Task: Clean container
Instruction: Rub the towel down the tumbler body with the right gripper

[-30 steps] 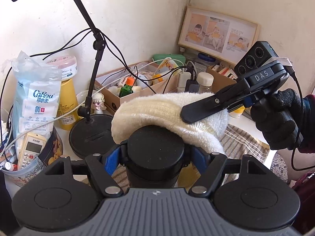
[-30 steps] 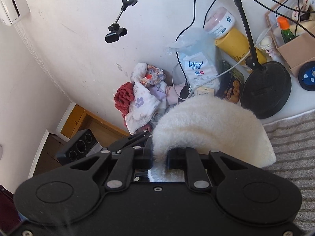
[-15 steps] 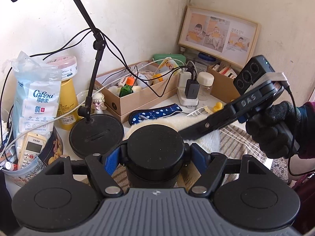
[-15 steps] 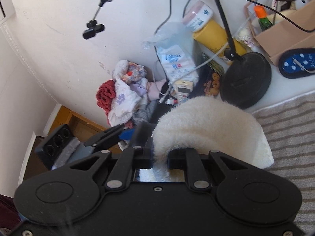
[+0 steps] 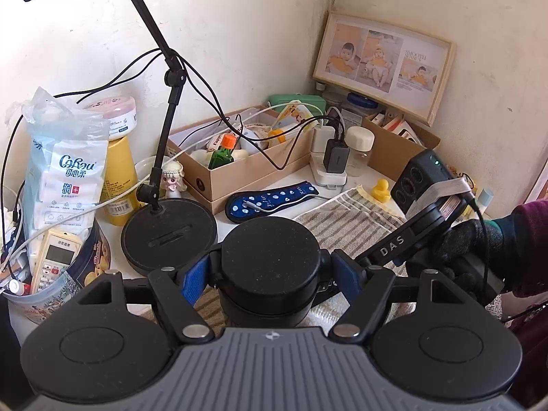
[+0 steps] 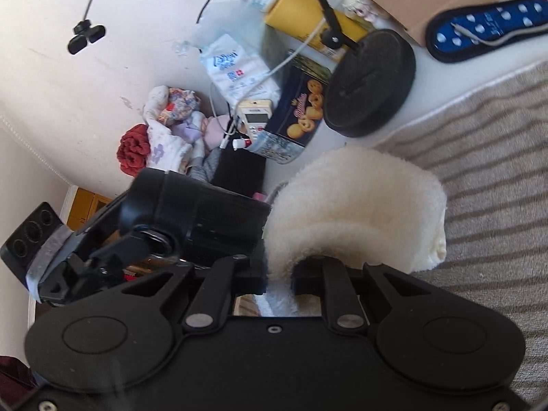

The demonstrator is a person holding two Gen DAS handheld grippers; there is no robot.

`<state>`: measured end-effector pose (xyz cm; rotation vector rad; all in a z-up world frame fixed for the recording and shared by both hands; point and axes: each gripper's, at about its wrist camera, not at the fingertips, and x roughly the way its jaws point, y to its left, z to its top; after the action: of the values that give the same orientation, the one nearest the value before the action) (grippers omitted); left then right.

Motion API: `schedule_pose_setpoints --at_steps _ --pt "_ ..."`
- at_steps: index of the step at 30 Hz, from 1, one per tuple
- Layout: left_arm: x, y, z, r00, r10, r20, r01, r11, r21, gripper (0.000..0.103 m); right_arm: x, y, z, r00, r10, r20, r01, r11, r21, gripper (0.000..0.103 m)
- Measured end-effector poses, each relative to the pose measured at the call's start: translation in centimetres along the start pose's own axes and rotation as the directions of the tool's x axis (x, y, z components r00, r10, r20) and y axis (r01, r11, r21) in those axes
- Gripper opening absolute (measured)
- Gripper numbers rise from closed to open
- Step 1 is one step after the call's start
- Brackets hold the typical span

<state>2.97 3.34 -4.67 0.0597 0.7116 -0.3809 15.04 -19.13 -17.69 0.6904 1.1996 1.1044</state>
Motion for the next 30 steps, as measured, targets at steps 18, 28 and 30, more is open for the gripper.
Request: schedule_pose_setpoints --at_steps 18,28,30 --pt "0.1 0.1 0.0 1.000 -0.004 -0.002 0.004 1.000 0.011 0.075 2.6 -4.6 -1.5 0.990 -0.135 -0.050 0.140 0.984 0.114 0.010" --pt "0.4 -0.1 0.0 1.000 -0.009 -0.012 0.009 1.000 0.012 0.075 1.8 -4.9 -2.3 0.999 -0.048 -0.016 0.050 0.988 0.144 0.013" --pt "0.4 -0.2 0.0 1.000 -0.009 -0.014 0.010 1.000 0.017 0.075 1.4 -4.7 -2.3 1.000 -0.008 0.008 0.007 0.987 0.163 0.013"
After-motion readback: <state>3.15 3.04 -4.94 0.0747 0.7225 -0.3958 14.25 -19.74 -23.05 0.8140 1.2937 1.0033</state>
